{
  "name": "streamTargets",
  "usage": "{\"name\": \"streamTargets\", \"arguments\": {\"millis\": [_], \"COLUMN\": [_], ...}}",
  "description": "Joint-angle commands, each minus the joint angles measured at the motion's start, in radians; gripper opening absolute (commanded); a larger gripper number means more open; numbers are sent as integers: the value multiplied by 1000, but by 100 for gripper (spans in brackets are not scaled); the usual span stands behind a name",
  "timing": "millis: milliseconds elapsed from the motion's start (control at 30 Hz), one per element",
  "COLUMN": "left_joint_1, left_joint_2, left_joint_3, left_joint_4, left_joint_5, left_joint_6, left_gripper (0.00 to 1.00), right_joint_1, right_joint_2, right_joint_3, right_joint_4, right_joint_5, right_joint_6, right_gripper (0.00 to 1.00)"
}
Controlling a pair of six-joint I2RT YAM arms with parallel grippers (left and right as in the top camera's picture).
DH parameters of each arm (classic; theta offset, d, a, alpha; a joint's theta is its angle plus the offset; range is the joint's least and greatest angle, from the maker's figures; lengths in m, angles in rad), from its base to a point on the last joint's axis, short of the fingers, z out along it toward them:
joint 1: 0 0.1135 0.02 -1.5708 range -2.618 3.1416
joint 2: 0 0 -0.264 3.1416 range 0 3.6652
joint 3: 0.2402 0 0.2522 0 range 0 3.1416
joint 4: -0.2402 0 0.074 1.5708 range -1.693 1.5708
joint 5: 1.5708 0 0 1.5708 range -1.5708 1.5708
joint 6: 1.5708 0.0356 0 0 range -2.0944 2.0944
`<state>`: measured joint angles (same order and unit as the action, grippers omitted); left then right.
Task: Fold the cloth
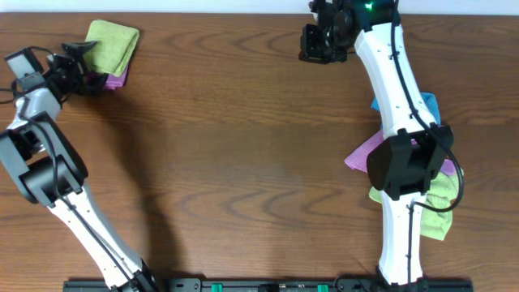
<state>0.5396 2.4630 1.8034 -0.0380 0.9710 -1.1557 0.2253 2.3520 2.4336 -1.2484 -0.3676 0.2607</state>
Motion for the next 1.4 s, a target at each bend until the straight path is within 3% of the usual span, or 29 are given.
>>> {"name": "streamTargets", "arguments": {"millis": [0,100,200,233,300,333,400,467,600,667,867,967,1067,1367], "left_joint_1": [38,52,45,34,-2,-22,-54,-78,-137,-178,-283,-338,-341,-341], "left_joint_2": [-87,-170,-295,-349,-474,-536,-666,-766,-931,-1018,-1300,-1478,-1619,-1685], "left_joint_3": [-2,-2,-2,-2,-2,-2,-2,-2,-2,-3,-177,-366,-434,-434], "left_joint_4": [-105,-286,-591,-702,-859,-899,-925,-937,-1015,-1057,-1093,-1071,-1067,-1142], "left_joint_5": [21,13,-94,-179,-365,-422,-452,-447,-450,-455,-531,-592,-593,-593], "left_joint_6": [140,293,644,765,976,1028,1068,1105,1166,1188,1202,1202,1201,1201], "left_gripper": [96,96,96,96,96,96,96,96,100,95,97,96,96,96], "right_joint_1": [17,18,18,18,19,19,19,19,19,19,-2,-3,7,14], "right_joint_2": [-5,-6,-17,-26,-57,-81,-133,-185,-292,-352,-491,-575,-689,-727], "right_joint_3": [7,7,7,7,7,7,7,7,7,7,-8,-134,-400,-466], "right_joint_4": [2,-1,-20,-33,-66,-80,-104,-127,-208,-285,-358,-343,-231,-206], "right_joint_5": [-6,-6,-1,13,104,160,238,287,404,477,420,420,419,423], "right_joint_6": [16,15,-13,-35,-42,-45,-63,-98,-161,-200,-200,-209,-210,-210], "right_gripper": [2,1,1,7,48,62,84,96,99,99,99,96,99,99]}}
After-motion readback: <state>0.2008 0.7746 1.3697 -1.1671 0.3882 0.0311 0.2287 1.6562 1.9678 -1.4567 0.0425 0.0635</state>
